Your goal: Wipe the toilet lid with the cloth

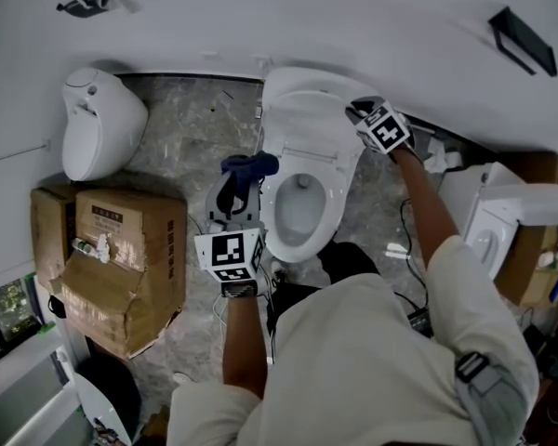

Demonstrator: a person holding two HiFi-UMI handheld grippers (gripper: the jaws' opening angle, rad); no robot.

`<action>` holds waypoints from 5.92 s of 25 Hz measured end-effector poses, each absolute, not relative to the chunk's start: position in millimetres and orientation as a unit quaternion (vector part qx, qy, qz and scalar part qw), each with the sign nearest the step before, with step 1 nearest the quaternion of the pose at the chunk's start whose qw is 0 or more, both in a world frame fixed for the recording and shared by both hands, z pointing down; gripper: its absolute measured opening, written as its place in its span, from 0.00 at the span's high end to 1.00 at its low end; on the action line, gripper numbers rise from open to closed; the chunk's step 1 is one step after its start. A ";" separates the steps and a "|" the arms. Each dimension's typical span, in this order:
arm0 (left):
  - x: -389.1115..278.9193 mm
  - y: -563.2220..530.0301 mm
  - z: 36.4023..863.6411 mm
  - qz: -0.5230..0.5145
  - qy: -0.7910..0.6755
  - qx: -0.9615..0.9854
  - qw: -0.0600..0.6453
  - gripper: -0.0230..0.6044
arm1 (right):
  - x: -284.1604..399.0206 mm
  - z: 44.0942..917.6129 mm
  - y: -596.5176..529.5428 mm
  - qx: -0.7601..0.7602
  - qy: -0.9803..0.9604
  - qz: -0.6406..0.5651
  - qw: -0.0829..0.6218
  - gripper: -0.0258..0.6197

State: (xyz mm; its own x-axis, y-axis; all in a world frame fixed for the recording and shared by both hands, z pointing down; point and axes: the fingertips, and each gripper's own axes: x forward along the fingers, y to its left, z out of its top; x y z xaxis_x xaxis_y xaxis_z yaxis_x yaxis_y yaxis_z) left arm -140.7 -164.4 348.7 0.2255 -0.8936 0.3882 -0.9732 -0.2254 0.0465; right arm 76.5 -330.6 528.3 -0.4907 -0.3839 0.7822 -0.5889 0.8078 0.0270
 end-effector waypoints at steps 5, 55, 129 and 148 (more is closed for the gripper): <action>-149.8 -148.5 347.9 0.133 -0.609 0.768 0.145 0.80 | 73.5 523.7 -313.8 0.292 -0.851 0.126 0.419 0.83; -224.1 77.1 386.7 0.145 -0.508 0.832 0.172 0.80 | -1.4 630.0 73.4 0.201 -0.817 0.207 0.499 0.63; -199.8 15.7 562.7 0.233 -0.491 0.791 0.281 0.80 | -37.1 840.3 172.1 0.205 -0.716 0.486 0.458 0.61; -171.7 -125.3 699.9 0.298 -0.469 0.773 0.306 0.80 | 30.9 746.9 -3.3 0.325 -0.795 0.385 0.337 0.88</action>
